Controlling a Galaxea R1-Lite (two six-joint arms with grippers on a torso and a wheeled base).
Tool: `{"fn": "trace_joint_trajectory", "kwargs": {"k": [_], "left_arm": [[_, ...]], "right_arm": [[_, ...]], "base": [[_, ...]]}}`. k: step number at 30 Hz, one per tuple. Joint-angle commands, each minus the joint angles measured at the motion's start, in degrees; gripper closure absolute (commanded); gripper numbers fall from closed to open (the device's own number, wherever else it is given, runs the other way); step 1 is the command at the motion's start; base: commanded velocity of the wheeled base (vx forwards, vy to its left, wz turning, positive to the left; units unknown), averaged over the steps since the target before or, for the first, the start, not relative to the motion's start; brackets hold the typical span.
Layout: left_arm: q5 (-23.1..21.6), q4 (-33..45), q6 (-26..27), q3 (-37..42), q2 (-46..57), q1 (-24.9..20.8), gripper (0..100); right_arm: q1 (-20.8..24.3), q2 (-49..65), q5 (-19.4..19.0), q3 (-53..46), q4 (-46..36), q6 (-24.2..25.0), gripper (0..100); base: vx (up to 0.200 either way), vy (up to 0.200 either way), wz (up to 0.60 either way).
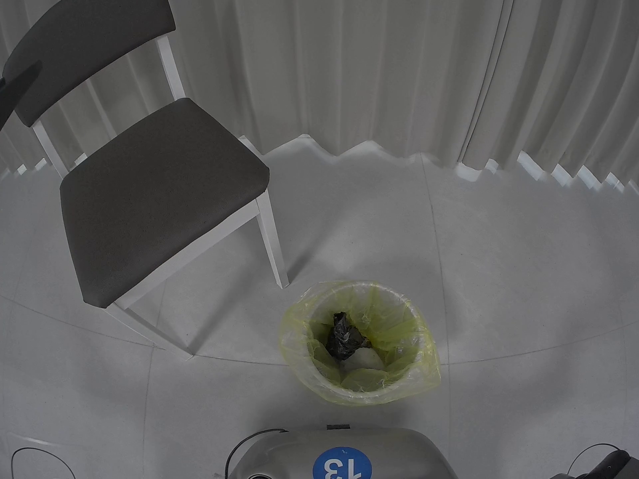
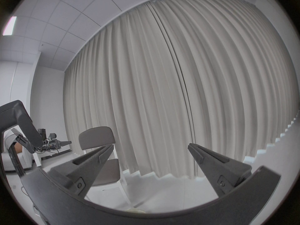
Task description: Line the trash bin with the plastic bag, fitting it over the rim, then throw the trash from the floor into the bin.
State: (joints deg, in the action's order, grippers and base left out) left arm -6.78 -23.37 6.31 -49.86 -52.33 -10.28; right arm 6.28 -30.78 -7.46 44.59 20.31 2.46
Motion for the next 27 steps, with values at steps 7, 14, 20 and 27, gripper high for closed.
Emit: {"fn": "trace_joint_trajectory", "kwargs": {"k": [7, 14, 20, 27], "left_arm": [[6.25, 7.02, 12.23, -0.94, 5.14, 8.17, 0], [7.74, 15.55, 11.70, -1.12, 6.46, 7.90, 0], [7.66, 23.81, 10.12, -1.73, 5.93, 7.64, 0], [7.66, 26.97, 7.75, -2.17, 2.76, 7.73, 0]], "right_arm": [[-2.50, 0.99, 7.46, -0.91, -9.15, -8.53, 0], [-1.80, -3.32, 5.61, -1.79, -16.53, -7.91, 0], [-1.53, -11.14, 3.68, 4.36, -26.99, -6.33, 0], [-0.92, -16.42, 0.96, 11.04, -41.23, -7.47, 0]], "base": [[0.000, 0.000, 0.00], [0.000, 0.000, 0.00], [0.000, 0.000, 0.00], [0.000, 0.000, 0.00]]}}
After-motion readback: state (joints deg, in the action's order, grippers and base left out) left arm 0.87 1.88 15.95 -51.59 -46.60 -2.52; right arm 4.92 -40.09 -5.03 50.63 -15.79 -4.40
